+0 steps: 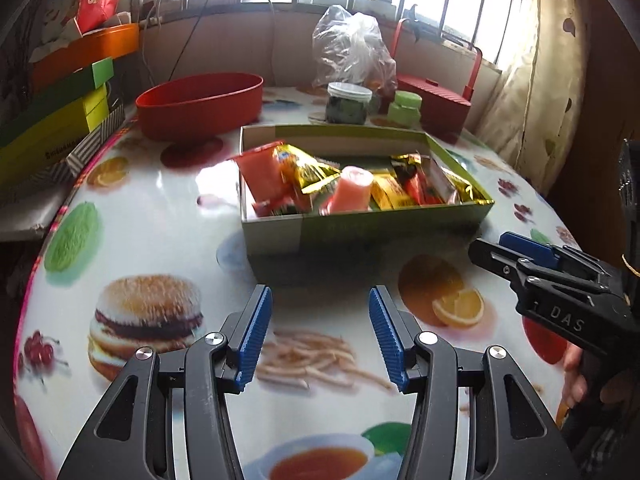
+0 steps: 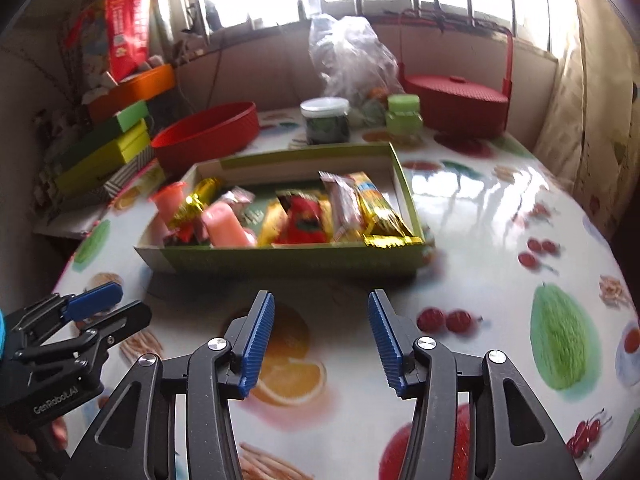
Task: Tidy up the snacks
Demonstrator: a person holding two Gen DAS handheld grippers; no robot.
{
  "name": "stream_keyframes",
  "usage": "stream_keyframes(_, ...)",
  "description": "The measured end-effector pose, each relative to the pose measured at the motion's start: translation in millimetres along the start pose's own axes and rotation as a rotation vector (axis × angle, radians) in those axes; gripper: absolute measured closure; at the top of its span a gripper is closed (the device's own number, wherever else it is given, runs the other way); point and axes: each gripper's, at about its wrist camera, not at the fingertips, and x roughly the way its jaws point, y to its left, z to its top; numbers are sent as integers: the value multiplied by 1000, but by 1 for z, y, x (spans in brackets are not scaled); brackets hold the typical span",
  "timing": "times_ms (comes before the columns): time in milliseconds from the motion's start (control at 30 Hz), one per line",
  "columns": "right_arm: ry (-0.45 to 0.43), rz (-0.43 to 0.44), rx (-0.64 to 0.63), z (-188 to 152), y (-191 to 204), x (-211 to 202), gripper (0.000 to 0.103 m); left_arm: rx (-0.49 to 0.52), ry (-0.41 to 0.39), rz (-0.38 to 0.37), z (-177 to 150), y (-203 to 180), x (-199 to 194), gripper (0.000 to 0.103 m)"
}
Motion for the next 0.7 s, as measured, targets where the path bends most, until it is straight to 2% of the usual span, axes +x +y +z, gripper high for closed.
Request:
stream_keyframes(433,69,-102,-84,-18,5,5,51,-6,71,47,-15,-8,13,51)
stream_keyframes(700,94,-126,-65,-21,0,9,46,1,71,91,-17,-13,14,51)
